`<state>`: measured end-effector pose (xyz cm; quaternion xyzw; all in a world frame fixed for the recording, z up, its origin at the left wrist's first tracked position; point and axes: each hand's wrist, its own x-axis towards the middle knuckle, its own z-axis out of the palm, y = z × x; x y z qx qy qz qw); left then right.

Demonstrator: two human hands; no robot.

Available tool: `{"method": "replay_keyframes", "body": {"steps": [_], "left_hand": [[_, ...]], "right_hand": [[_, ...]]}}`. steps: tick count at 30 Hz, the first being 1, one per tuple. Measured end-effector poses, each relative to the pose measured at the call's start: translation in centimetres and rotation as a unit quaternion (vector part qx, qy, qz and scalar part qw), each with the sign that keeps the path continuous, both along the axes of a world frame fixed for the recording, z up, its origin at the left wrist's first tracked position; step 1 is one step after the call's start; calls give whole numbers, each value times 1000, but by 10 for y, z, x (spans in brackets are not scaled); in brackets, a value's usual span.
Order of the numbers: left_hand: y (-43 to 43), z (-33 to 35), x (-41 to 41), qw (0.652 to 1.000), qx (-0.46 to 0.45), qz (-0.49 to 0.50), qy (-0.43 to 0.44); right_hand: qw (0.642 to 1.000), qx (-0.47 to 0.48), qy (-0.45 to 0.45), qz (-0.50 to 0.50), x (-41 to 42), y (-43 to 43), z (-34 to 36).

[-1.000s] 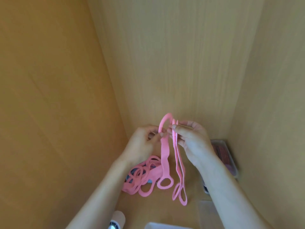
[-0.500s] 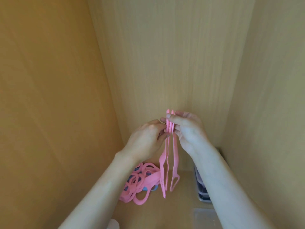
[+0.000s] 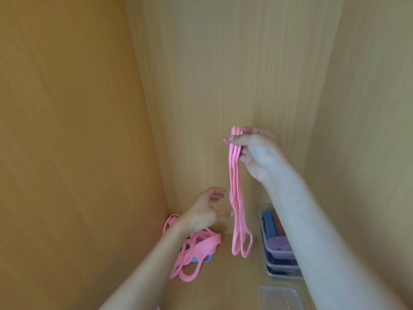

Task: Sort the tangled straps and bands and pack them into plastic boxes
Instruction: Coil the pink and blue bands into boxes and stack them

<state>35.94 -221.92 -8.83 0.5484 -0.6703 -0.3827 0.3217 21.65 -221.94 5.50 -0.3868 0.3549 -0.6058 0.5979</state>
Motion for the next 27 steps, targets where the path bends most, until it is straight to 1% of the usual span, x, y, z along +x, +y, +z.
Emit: {"method": "replay_keyframes", "body": {"steps": [4, 8, 13, 16, 19, 21, 24, 27], "left_hand": [[-2, -9, -25, 999, -30, 12, 39], [-4, -7, -37, 996, -60, 33, 50], [-4, -3, -26, 997, -38, 29, 52], [-7, 6, -16, 996, -18, 49, 68], [-6, 20, -4, 989, 10, 73, 129], [-3, 33, 5, 988, 17, 79, 133], [0, 50, 18, 987, 11, 94, 133], [-7, 55, 25, 982, -15, 109, 152]], "right_hand": [[999, -17, -30, 13, 8, 6, 14], [999, -27, -42, 17, 12, 11, 22], [997, -34, -64, -10, 3, 16, 17], [996, -26, -77, -40, -8, 14, 8], [997, 2, -52, -59, -24, 14, -6], [996, 36, -31, -78, -35, 16, -20], [988, 98, -57, -101, -44, 22, -49], [977, 160, -105, -89, -42, 31, -83]]}}
